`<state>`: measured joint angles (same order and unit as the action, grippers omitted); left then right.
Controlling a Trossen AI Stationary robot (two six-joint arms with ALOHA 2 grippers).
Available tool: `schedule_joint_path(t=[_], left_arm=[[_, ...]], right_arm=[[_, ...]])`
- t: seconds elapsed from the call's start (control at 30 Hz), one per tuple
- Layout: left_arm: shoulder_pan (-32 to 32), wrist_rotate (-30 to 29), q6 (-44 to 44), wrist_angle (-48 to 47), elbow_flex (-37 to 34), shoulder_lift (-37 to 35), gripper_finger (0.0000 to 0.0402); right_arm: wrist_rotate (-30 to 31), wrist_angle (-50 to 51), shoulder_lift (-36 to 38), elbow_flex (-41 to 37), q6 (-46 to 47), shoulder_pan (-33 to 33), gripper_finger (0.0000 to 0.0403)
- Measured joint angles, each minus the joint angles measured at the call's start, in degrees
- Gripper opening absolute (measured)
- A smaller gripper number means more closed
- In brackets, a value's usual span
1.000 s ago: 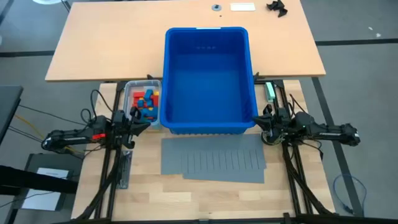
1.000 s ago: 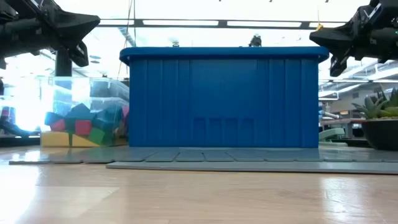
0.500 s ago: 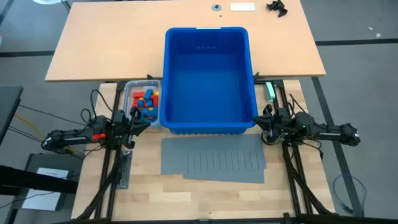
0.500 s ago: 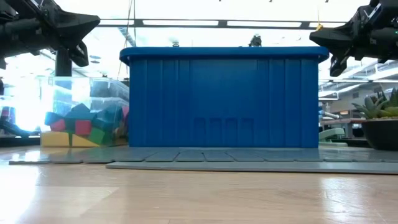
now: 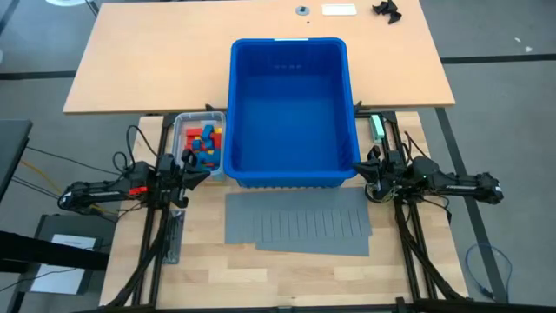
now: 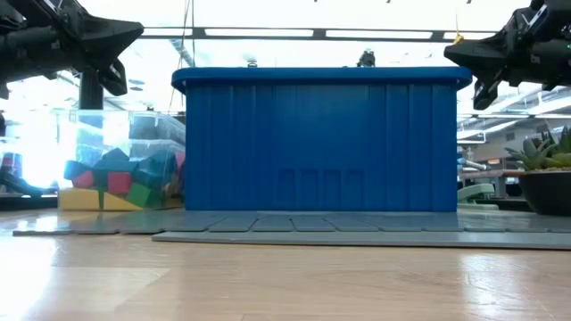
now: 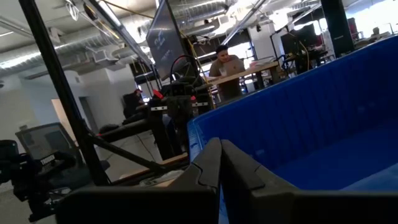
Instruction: Sort Items/Unsort Items
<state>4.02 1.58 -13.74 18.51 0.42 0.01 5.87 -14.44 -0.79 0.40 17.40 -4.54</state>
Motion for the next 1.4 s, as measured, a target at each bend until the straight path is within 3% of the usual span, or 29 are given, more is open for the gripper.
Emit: schedule_joint_path(t=[1.4], left_arm=[[-0.01,0.0,-0.25,1.89,0.01,0.0,0.0019]], right_arm=[[0.0,0.02,0.01,0.0,0.0,0.0,0.0009]])
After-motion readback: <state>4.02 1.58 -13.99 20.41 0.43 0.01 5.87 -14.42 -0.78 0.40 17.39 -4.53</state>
